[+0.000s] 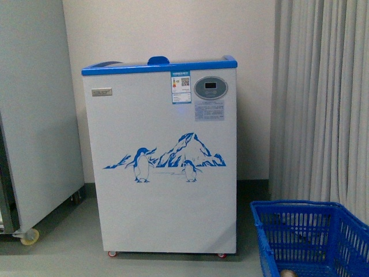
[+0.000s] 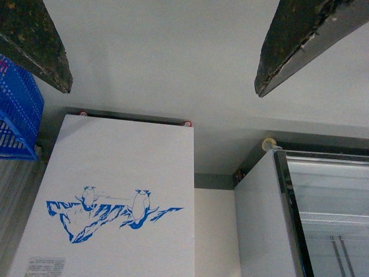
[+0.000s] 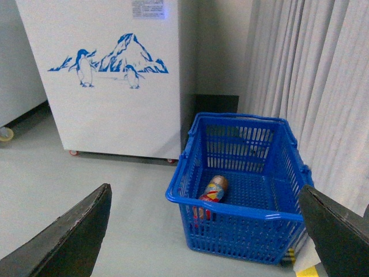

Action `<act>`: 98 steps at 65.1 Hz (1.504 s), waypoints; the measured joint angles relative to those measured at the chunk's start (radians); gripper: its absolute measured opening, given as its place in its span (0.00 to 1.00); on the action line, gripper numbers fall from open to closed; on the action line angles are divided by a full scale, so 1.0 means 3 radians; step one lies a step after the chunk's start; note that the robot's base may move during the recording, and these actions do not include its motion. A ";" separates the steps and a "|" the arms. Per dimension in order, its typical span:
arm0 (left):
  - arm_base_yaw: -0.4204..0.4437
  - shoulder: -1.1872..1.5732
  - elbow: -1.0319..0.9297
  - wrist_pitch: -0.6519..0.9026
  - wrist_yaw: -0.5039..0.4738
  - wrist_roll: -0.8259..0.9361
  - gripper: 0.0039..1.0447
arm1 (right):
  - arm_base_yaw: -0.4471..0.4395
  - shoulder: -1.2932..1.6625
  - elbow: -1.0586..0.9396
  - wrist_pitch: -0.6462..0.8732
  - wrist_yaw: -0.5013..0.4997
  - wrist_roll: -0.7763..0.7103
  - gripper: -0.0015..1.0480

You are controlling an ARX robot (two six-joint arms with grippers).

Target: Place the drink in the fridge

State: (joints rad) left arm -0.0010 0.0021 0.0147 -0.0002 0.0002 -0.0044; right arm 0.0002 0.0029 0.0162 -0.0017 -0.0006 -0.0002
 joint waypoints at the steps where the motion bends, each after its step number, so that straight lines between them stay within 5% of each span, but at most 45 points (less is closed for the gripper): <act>1: 0.0001 0.0000 0.0000 0.0000 0.0000 0.0000 0.92 | 0.0000 0.0000 0.0000 0.0000 0.0000 0.0000 0.93; 98: 0.0001 0.0001 0.0000 0.0000 0.0000 0.0000 0.92 | 0.0000 0.0000 0.0000 0.0000 0.0000 0.0000 0.93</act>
State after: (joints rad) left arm -0.0006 0.0025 0.0147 -0.0002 0.0002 -0.0044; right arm 0.0002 0.0029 0.0162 -0.0017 -0.0006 -0.0002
